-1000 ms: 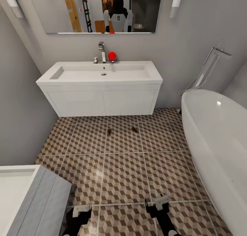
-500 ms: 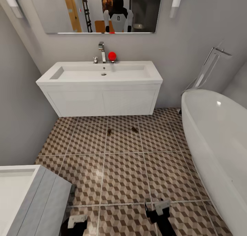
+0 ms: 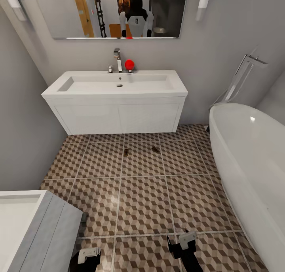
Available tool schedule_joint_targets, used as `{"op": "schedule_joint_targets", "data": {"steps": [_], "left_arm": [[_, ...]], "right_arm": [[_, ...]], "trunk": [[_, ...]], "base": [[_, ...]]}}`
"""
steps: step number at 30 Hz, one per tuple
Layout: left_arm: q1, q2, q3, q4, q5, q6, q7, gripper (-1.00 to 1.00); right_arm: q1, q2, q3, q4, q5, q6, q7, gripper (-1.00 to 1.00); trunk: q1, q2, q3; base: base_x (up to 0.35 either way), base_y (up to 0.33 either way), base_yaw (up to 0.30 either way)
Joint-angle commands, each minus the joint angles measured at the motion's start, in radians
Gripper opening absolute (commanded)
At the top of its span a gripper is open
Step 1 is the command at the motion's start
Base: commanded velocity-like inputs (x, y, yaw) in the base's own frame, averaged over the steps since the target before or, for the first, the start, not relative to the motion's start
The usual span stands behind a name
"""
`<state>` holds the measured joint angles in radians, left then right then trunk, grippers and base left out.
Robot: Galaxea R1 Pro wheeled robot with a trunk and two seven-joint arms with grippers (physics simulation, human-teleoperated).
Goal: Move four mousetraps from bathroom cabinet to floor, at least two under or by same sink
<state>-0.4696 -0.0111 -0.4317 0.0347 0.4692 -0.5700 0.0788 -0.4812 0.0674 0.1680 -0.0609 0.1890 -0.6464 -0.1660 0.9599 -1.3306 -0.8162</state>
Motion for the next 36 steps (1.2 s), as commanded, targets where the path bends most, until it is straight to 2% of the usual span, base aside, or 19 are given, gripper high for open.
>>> {"op": "schedule_joint_targets", "data": {"steps": [1, 13, 36], "left_arm": [[-0.001, -0.001, -0.009, 0.004, 0.002, -0.005, 0.006, 1.00], [-0.001, -0.001, -0.009, 0.004, 0.000, -0.004, 0.006, 1.00], [-0.001, -0.002, -0.009, 0.004, -0.001, -0.004, 0.005, 1.00]], "right_arm": [[-0.001, 0.000, 0.004, 0.001, 0.009, -0.001, -0.010, 1.00], [0.000, 0.000, 0.004, 0.001, 0.009, -0.001, -0.010, 1.00], [0.001, 0.000, 0.005, 0.001, 0.009, -0.003, -0.010, 1.00]], "trunk": [[0.000, 0.000, -0.001], [0.000, 0.000, 0.000], [-0.088, 0.161, 0.108]], "base": [[0.000, 0.000, 0.000], [0.000, 0.000, 0.000], [0.000, 0.000, 0.000]]}}
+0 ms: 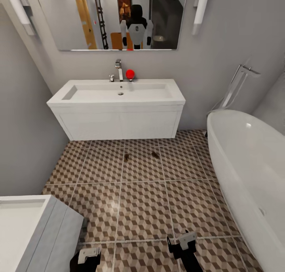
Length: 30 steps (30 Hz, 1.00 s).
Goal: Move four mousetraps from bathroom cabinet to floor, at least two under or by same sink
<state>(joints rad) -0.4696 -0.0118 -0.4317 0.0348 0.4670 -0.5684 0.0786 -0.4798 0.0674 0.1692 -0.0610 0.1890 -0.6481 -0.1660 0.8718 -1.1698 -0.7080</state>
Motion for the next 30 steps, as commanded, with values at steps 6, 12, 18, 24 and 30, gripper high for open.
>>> {"op": "schedule_joint_targets", "data": {"steps": [6, 12, 18, 24, 30], "left_arm": [[-0.001, -0.002, -0.009, 0.004, 0.001, -0.005, 0.005, 1.00], [-0.001, -0.002, -0.009, 0.004, 0.001, -0.005, 0.004, 1.00], [-0.001, -0.002, -0.009, 0.004, 0.001, -0.005, 0.004, 1.00], [-0.001, -0.002, -0.009, 0.004, 0.001, -0.005, 0.004, 1.00], [-0.001, -0.002, -0.010, 0.004, 0.001, -0.005, 0.004, 1.00]], "right_arm": [[0.000, 0.000, 0.004, 0.001, 0.009, -0.001, -0.010, 1.00], [0.000, 0.000, 0.004, 0.001, 0.010, -0.001, -0.010, 1.00], [0.000, 0.000, 0.004, 0.001, 0.010, -0.001, -0.010, 1.00], [0.000, 0.000, 0.004, 0.001, 0.010, -0.001, -0.010, 1.00], [0.000, 0.000, 0.004, 0.001, 0.010, 0.000, -0.010, 1.00]], "trunk": [[-0.023, 0.042, 0.028], [-0.046, 0.084, 0.055], [-0.069, 0.126, 0.082], [-0.092, 0.168, 0.108], [-0.115, 0.210, 0.135]], "base": [[0.000, 0.000, 0.000], [0.000, 0.000, 0.000], [0.000, 0.000, 0.000], [0.000, 0.000, 0.000], [0.000, 0.000, 0.000]]}}
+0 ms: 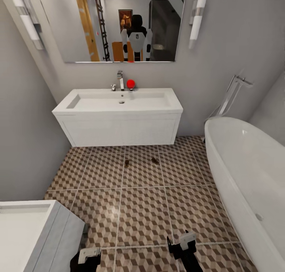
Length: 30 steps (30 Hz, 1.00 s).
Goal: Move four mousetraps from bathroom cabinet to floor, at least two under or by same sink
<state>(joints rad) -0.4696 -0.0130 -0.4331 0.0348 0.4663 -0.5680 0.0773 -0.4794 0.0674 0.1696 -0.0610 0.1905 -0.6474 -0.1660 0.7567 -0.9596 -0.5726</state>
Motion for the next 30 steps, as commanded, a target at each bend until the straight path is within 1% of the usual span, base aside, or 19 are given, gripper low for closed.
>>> {"op": "schedule_joint_targets", "data": {"steps": [1, 30], "left_arm": [[-0.001, -0.001, -0.008, 0.004, 0.002, -0.005, 0.006, 1.00], [0.000, -0.002, -0.009, 0.004, 0.002, -0.004, 0.006, 1.00]], "right_arm": [[-0.001, 0.000, 0.004, 0.001, 0.009, -0.001, -0.010, 1.00], [-0.001, 0.001, 0.004, 0.001, 0.010, 0.000, -0.010, 1.00]], "trunk": [[-0.004, 0.007, 0.004], [-0.115, 0.210, 0.130]], "base": [[0.000, 0.000, 0.000], [0.000, 0.000, 0.000]]}}
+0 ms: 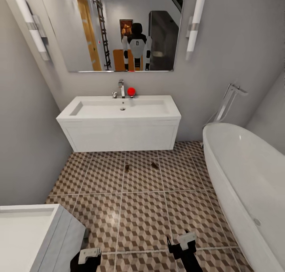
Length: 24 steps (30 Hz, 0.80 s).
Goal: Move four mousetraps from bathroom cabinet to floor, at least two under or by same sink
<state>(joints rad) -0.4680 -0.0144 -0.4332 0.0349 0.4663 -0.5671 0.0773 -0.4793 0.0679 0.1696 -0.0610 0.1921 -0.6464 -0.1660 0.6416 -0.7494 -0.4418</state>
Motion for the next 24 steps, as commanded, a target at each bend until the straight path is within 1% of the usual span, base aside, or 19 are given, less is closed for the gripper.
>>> {"op": "schedule_joint_targets", "data": {"steps": [1, 24], "left_arm": [[-0.001, -0.001, -0.009, 0.004, 0.002, -0.005, 0.006, 1.00], [-0.001, -0.001, -0.009, 0.004, 0.002, -0.005, 0.006, 1.00]], "right_arm": [[-0.001, 0.000, 0.004, 0.001, 0.009, -0.001, -0.010, 1.00], [0.000, 0.000, 0.004, 0.001, 0.009, -0.001, -0.010, 1.00]], "trunk": [[-0.004, 0.006, 0.003], [-0.092, 0.167, 0.102]], "base": [[0.000, 0.000, 0.000], [0.000, 0.000, 0.000]]}}
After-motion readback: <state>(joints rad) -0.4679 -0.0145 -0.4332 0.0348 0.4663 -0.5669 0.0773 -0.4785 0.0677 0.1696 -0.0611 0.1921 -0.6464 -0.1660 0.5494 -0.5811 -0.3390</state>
